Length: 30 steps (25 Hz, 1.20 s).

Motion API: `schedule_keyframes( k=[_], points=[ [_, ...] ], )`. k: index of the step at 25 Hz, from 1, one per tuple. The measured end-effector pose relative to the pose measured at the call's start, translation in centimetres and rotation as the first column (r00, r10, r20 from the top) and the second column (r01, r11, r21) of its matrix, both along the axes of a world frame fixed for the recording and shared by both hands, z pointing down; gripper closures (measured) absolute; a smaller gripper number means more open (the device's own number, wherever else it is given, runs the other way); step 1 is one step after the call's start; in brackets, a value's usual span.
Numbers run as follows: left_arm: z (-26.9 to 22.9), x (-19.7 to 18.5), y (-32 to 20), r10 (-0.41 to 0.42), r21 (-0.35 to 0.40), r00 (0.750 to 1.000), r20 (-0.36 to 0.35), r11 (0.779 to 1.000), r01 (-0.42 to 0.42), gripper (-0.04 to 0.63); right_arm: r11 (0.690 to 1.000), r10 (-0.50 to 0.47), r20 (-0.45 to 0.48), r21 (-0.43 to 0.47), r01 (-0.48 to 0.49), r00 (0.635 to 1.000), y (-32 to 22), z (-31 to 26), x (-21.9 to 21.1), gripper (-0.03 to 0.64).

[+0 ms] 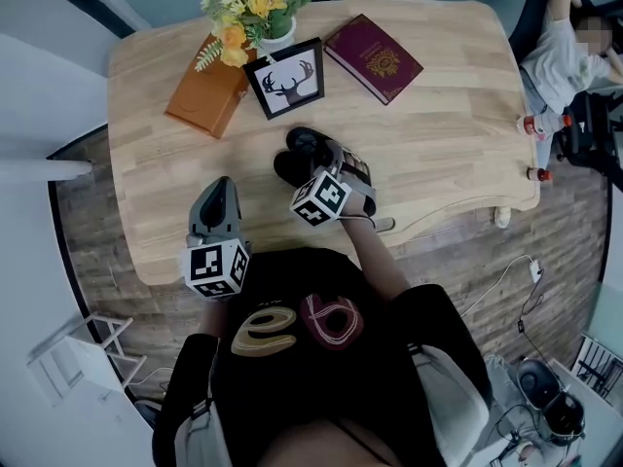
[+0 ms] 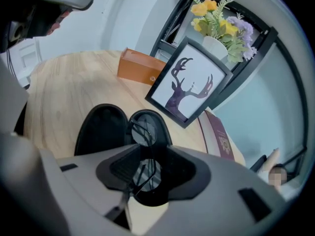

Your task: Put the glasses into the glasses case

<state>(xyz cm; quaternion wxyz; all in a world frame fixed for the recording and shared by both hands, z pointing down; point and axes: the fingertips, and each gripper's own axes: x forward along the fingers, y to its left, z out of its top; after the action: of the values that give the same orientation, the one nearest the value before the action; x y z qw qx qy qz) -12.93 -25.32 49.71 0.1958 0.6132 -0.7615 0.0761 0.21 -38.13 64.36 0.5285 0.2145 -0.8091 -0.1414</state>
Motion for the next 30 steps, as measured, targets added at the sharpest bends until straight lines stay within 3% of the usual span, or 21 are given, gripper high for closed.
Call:
schedule_keyframes(
  k=[12,23,27,30],
  points=[
    [-1.0,1.0,0.7,0.023,0.057,0.999,-0.025,0.998,-0.021,0.577,1.0,0.013,0.184,-0.023,-0.009,0.983,1.8,-6.4,0.6,0.402],
    [-2.6,1.3,1.5,0.094,0.109,0.994,-0.049,0.99,-0.089,0.577,0.991,0.131,0.384,-0.07,-0.112,0.914,4.8,-12.9,1.7,0.4],
    [-4.0,0.9,1.6,0.13,0.128,0.991,-0.02,0.984,-0.126,0.577,0.978,0.202,0.455,-0.14,-0.155,0.867,6.2,-14.3,1.8,0.4],
    [-4.4,1.0,1.6,0.162,0.147,0.986,-0.039,0.977,-0.154,0.577,0.967,0.243,0.48,-0.188,-0.172,0.843,7.2,-14.6,1.9,0.4]
  ],
)
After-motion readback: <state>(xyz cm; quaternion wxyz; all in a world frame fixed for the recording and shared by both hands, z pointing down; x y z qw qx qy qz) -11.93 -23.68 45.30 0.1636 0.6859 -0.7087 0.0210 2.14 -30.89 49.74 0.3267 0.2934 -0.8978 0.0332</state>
